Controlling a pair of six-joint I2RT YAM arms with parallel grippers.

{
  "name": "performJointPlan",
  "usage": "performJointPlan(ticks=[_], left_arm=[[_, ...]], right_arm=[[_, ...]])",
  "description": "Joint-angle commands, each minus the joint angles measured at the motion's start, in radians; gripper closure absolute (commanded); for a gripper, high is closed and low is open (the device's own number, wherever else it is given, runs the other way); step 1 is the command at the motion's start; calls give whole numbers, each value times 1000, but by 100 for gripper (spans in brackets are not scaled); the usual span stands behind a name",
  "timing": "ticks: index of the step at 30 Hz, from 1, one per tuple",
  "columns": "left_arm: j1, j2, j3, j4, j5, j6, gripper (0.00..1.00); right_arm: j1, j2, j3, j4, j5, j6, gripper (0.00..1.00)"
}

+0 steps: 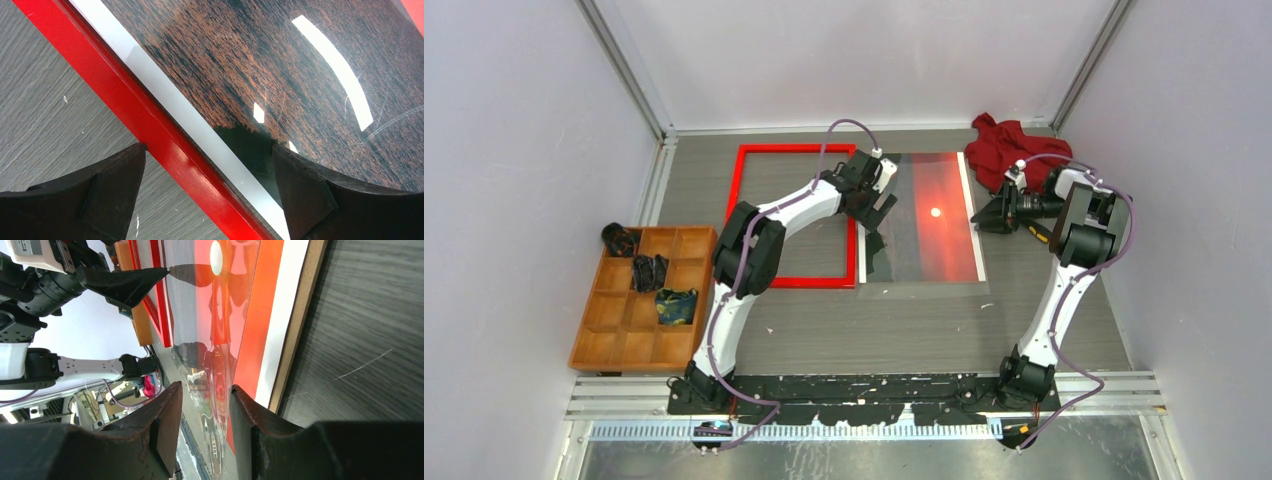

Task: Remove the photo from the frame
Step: Pick up the photo frame item from the photo frame.

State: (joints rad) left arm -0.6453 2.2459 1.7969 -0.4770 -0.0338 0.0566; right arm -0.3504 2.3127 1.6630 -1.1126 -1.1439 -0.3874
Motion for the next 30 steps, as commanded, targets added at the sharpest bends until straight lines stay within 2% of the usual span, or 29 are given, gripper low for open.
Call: performJointPlan(ticks=[1,13,18,21,30], left_arm=[[-10,8,8,-20,29,-19,3],[-8,-4,2,-16,26,-17,2],[-9,-13,4,-16,25,-20,2],[-8,-25,1,-17,27,-20,2],[-6,-67,-6,-27,30,-26,0]], right_arm=[[3,-20,-6,34,-56,37,55],[26,3,20,-27,-57,4,54],[47,-8,-26,124,17,145,55],[51,-4,-37,150,38,181,61],[47,-13,30,8,-27,83,92]])
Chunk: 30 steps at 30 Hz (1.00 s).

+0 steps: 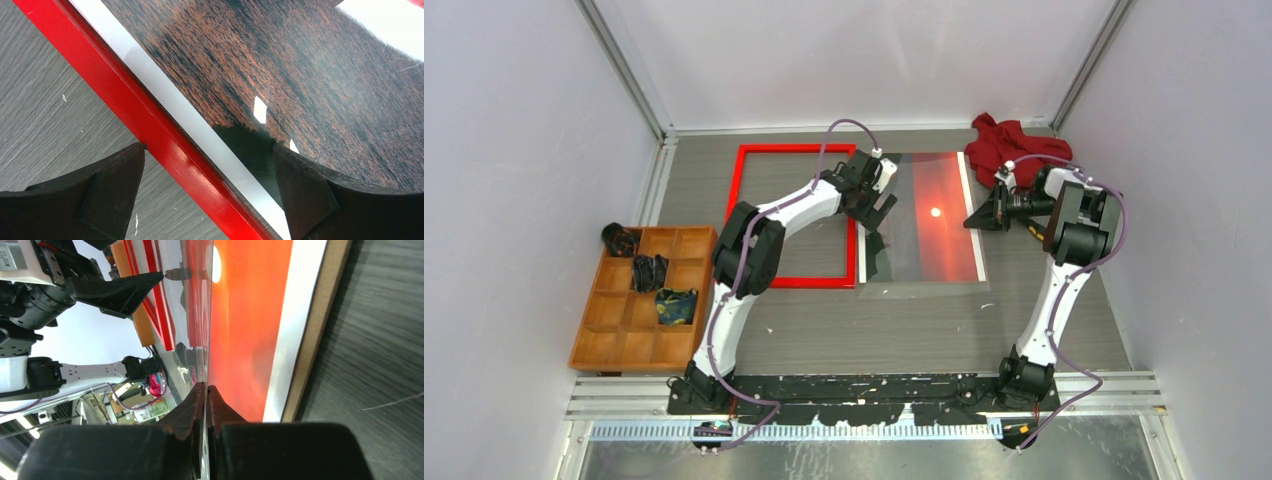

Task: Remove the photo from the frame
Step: Pick up the photo frame item from the photo frame.

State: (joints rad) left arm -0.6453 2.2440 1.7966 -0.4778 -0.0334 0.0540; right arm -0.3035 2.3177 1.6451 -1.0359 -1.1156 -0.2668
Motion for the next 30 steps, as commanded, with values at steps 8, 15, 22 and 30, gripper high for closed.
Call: performJointPlan(ticks=[8,15,22,30], left_arm=[[17,-192,-26,-35,55,-20,0],[86,-353,-131,3,115,-4,0],[212,-529,-292,50,100,-19,0],[367,-703,-477,60,109,-11,0]], right_arm=[[-22,-40,85,-147,-95,-78,99],[-31,-98,90,-149,-110,-54,99],[-31,-186,100,-130,-145,-14,99],[0,-296,132,-93,-167,71,99]])
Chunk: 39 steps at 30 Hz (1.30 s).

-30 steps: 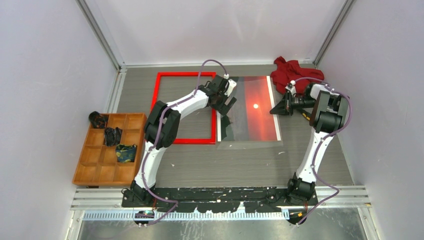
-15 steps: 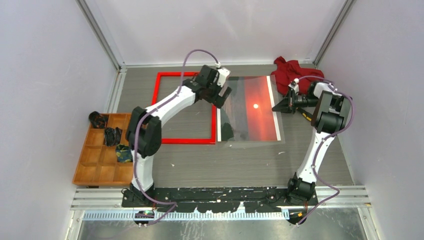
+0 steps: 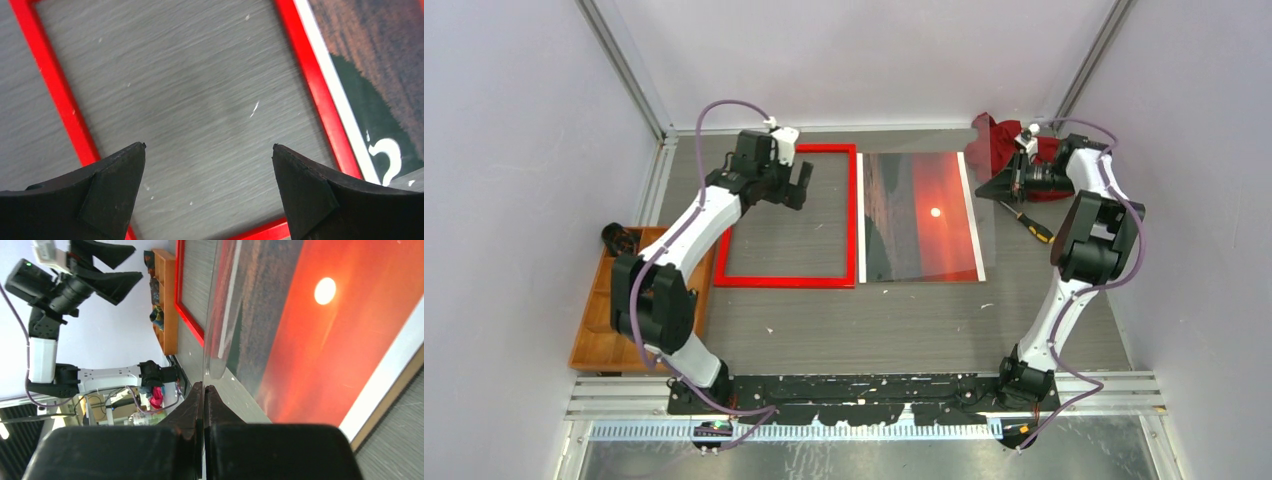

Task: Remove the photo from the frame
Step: Pick up the photo frame item from the photo frame, then place the photo frame item at the center of the board.

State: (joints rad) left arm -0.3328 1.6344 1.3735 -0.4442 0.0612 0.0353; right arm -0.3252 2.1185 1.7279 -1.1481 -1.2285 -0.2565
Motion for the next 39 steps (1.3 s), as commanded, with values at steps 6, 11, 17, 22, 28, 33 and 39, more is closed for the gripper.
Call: performJointPlan(ticks=[6,11,17,22,28,33,39], left_arm=[[217,-221,-213,46,169,1,0],[409,-315,-321,53,285,14,0],[516,-412,-434,101,337,64,0],[521,-450,-488,137,347,56,0],[543,-436,-496,149,372,55,0],[630,-446,-496,154,444,28,0],[702,-484,-521,173,520,16,0]], right_arm=[[112,-159,78,110,-3,202,99],[204,-234,95,285,33,431,99],[274,-303,155,516,59,697,99],[306,-322,236,575,64,794,99],[382,-332,210,819,57,985,99],[490,-293,178,911,97,1010,99],[572,-237,6,1128,190,1045,99]])
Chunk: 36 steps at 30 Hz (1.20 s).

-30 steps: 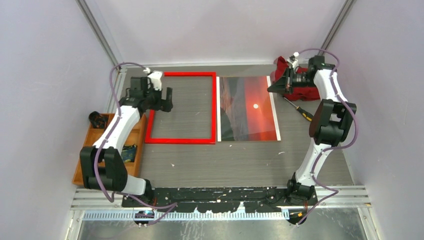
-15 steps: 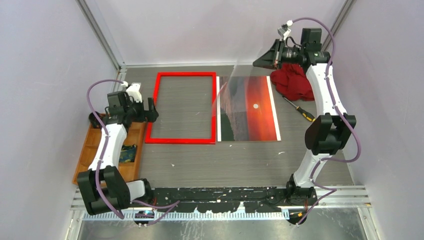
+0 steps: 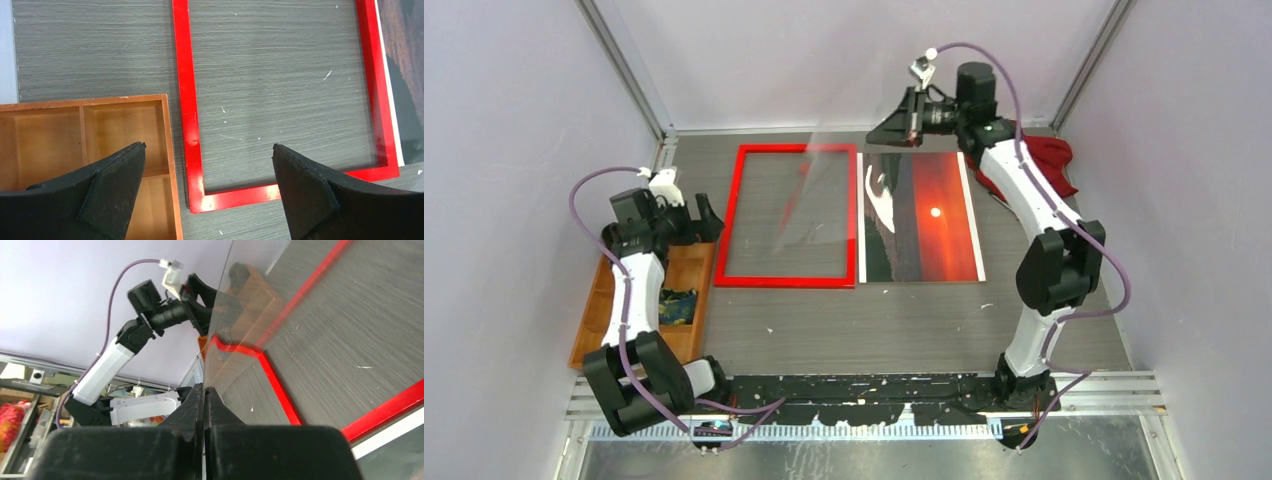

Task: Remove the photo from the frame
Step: Place the photo frame item at the center of the board.

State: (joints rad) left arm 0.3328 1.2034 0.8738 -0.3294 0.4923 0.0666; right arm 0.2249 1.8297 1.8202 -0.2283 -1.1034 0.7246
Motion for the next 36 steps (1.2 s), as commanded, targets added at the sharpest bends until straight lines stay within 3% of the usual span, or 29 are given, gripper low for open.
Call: performJointPlan(ticks=[1,8,15,25,36], left_arm=[[44,-60,-27,64,98,-19,0],[73,-64,-35,77,147,-31,0],[84,-53,-35,79,173,-39,0],[101,-46,-35,79,207,-51,0],[104,-18,-25,70,241,-56,0]], right_arm=[[29,71,-109,256,74,77,99],[41,217,-226,418,128,102,99],[55,331,-230,344,158,33,97],[61,421,-162,236,197,-3,73],[111,494,-48,147,207,-22,73]])
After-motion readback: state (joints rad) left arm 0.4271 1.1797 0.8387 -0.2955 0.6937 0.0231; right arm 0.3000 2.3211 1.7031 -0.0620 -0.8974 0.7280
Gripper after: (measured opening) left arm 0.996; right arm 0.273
